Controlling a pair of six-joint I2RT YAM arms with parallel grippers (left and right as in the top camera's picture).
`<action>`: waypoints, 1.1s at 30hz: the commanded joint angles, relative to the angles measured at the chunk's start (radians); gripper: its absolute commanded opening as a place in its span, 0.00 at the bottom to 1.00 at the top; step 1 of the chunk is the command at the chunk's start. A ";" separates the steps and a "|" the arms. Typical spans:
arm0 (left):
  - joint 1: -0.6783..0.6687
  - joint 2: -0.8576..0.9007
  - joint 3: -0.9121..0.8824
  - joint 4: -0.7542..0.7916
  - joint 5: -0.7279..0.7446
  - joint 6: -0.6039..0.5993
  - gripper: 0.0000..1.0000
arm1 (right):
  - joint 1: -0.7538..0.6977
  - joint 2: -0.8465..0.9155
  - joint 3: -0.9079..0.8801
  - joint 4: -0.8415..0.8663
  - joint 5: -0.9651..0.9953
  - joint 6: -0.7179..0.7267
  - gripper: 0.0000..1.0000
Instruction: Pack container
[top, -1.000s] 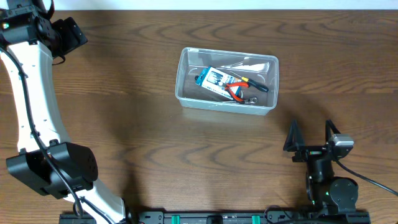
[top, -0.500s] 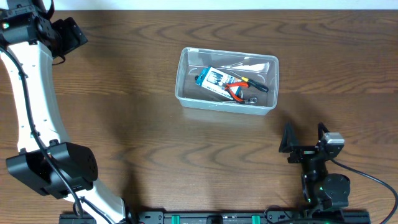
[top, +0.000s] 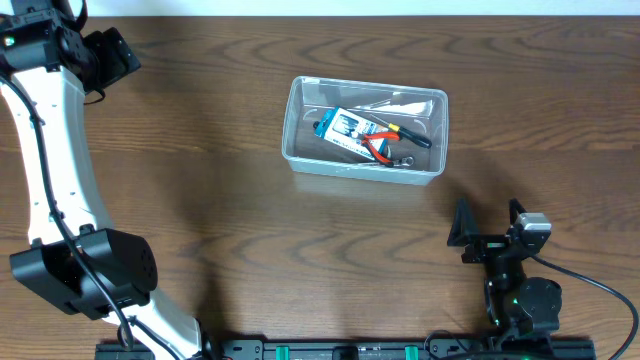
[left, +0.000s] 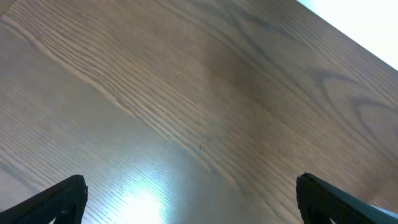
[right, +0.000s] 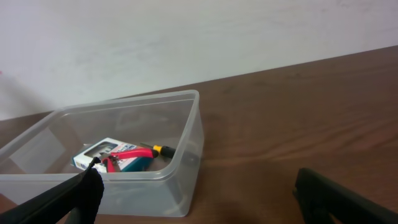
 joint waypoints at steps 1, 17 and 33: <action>0.000 0.004 0.005 -0.003 -0.016 0.002 0.98 | -0.007 -0.011 -0.003 -0.004 0.000 -0.010 0.99; 0.000 0.004 0.005 -0.003 -0.016 0.002 0.98 | -0.007 -0.011 -0.002 -0.003 0.033 -0.009 0.99; 0.000 0.004 0.005 -0.003 -0.016 0.002 0.98 | -0.007 -0.011 -0.002 -0.003 0.033 -0.010 0.99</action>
